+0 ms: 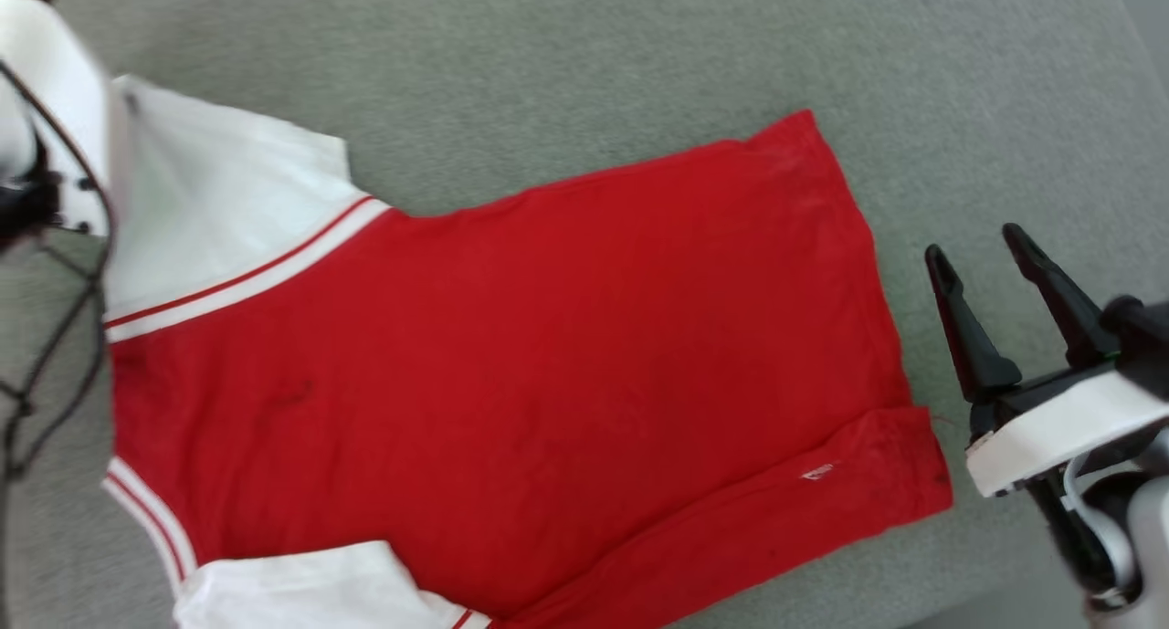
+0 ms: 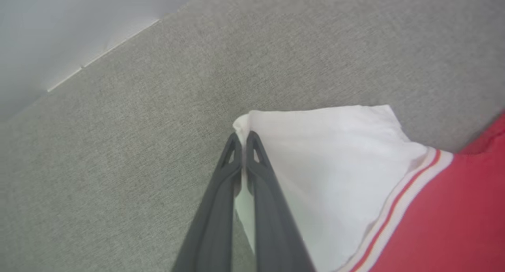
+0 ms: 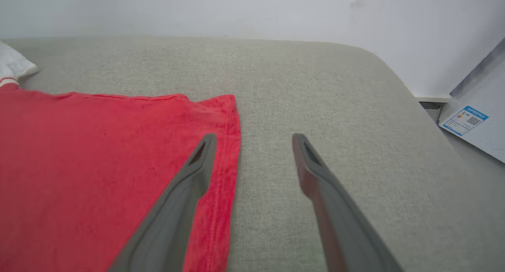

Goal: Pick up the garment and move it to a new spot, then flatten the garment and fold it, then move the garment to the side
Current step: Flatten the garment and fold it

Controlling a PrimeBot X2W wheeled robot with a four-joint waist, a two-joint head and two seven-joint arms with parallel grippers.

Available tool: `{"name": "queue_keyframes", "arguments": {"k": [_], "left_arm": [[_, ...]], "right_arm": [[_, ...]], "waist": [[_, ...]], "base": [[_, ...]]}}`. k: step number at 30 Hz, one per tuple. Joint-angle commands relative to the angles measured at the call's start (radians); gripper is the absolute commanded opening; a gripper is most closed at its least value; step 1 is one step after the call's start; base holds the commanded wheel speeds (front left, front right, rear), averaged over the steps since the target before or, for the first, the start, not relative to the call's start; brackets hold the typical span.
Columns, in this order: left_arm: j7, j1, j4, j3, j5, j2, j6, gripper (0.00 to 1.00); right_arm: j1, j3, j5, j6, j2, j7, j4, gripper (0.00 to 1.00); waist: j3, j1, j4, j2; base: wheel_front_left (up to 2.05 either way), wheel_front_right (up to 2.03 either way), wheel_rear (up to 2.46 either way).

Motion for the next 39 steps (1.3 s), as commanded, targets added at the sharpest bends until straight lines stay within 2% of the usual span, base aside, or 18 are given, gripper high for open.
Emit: {"name": "queue_keyframes", "arguments": {"k": [1,8,15,16,17,18,26,31,37,38,39], "left_arm": [[-0.016,-0.005,-0.008,-0.002,0.001,-0.01,-0.005,0.0],[-0.095,0.024,-0.091,-0.031,-0.021,-0.052,-0.031,0.0],[-0.132,0.075,-0.261,-0.069,-0.039,-0.038,-0.044,0.0],[-0.133,0.086,-0.286,-0.071,-0.05,-0.038,-0.046,0.0],[-0.144,0.102,-0.369,-0.076,-0.047,-0.022,-0.046,0.0],[-0.15,0.111,-0.391,-0.078,-0.045,-0.023,-0.046,0.0],[-0.184,0.156,-0.56,-0.109,-0.024,-0.039,-0.035,0.0],[-0.193,0.171,-0.597,-0.129,-0.029,-0.056,-0.036,0.0],[-0.207,0.187,-0.601,-0.147,-0.027,-0.06,-0.039,0.0],[-0.21,0.19,-0.597,-0.147,-0.028,-0.059,-0.039,0.0],[-0.213,0.193,-0.592,-0.147,-0.03,-0.059,-0.038,0.0]], "right_arm": [[-0.017,0.002,0.003,0.0,-0.018,0.015,-0.008,1.0],[-0.094,0.044,0.074,0.0,-0.179,0.333,-0.047,1.0],[-0.22,0.059,0.139,0.0,-0.276,0.662,-0.037,1.0],[-0.238,0.063,0.146,0.0,-0.286,0.701,-0.027,1.0],[-0.296,0.074,0.147,-0.001,-0.316,0.807,0.015,1.0],[-0.315,0.077,0.144,-0.001,-0.322,0.835,0.031,1.0],[-0.42,0.113,0.121,0.0,-0.365,0.97,0.17,1.0],[-0.404,0.194,0.131,0.0,-0.389,0.995,0.217,1.0],[-0.383,0.258,0.151,0.001,-0.389,0.985,0.28,1.0],[-0.379,0.266,0.155,0.001,-0.389,0.985,0.289,0.89],[-0.377,0.271,0.157,0.001,-0.39,0.98,0.297,0.44]], "waist": [[-0.031,0.0,0.034,0.0],[-0.075,0.0,0.112,0.0],[-0.067,0.0,0.192,0.0],[-0.063,0.0,0.204,0.0],[-0.046,0.0,0.24,0.0],[-0.04,0.0,0.252,0.0],[0.02,0.0,0.36,0.0],[0.038,0.0,0.392,0.0],[0.05,0.0,0.41,0.0],[0.05,0.0,0.411,0.0],[0.049,0.0,0.411,0.0]], "base": [[0.0,0.0,0.0],[0.0,0.0,0.0],[0.0,0.0,0.0],[0.0,0.0,0.0],[0.0,0.0,0.0],[0.0,0.0,0.0],[0.0,0.0,0.0],[0.0,0.0,0.0],[0.0,0.0,0.0],[0.0,0.0,0.0],[0.0,0.0,0.0]]}}
